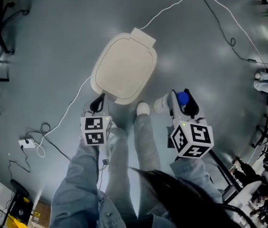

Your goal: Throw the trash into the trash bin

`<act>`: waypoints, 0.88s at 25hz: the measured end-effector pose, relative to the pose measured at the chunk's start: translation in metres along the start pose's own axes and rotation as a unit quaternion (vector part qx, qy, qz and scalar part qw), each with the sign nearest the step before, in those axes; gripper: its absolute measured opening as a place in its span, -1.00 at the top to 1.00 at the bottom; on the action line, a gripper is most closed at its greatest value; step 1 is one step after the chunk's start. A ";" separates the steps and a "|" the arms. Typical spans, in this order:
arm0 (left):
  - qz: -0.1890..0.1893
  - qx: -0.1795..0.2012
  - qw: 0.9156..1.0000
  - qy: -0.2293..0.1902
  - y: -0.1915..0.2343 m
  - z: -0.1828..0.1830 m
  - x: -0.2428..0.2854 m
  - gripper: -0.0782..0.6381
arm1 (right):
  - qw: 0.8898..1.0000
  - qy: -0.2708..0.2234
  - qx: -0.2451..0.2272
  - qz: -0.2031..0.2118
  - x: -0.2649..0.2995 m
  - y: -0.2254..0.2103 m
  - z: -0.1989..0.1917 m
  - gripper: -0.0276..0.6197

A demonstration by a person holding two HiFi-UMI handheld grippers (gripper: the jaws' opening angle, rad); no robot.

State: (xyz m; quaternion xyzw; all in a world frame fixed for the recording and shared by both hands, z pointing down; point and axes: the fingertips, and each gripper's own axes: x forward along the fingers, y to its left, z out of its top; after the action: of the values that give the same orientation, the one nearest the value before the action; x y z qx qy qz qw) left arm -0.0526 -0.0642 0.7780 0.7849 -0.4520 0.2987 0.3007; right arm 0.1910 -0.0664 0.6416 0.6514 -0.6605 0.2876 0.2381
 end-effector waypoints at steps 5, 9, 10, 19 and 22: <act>-0.009 0.007 1.000 0.014 -0.009 -0.006 0.006 0.76 | 1.000 0.001 0.020 -0.013 -0.003 -0.015 -0.012 0.31; -0.008 0.031 0.998 0.048 -0.013 -0.019 0.012 0.76 | 0.999 -0.004 0.028 -0.021 -0.006 -0.022 -0.016 0.31; -0.008 0.031 0.998 0.052 -0.013 -0.020 0.012 0.76 | 0.999 -0.004 0.031 -0.023 -0.007 -0.023 -0.017 0.31; -0.016 0.029 0.999 0.021 -0.013 -0.022 0.013 0.76 | 0.999 -0.004 0.041 -0.025 0.001 -0.029 -0.020 0.31; -0.020 0.027 0.999 0.009 -0.013 -0.023 0.013 0.76 | 0.999 -0.006 0.040 -0.023 0.002 -0.028 -0.019 0.31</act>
State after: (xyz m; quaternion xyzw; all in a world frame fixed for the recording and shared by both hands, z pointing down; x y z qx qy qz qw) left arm -0.0398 -0.0482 0.7999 0.7992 -0.4249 0.3116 0.2891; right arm 0.2174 -0.0546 0.6585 0.6772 -0.6350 0.3040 0.2141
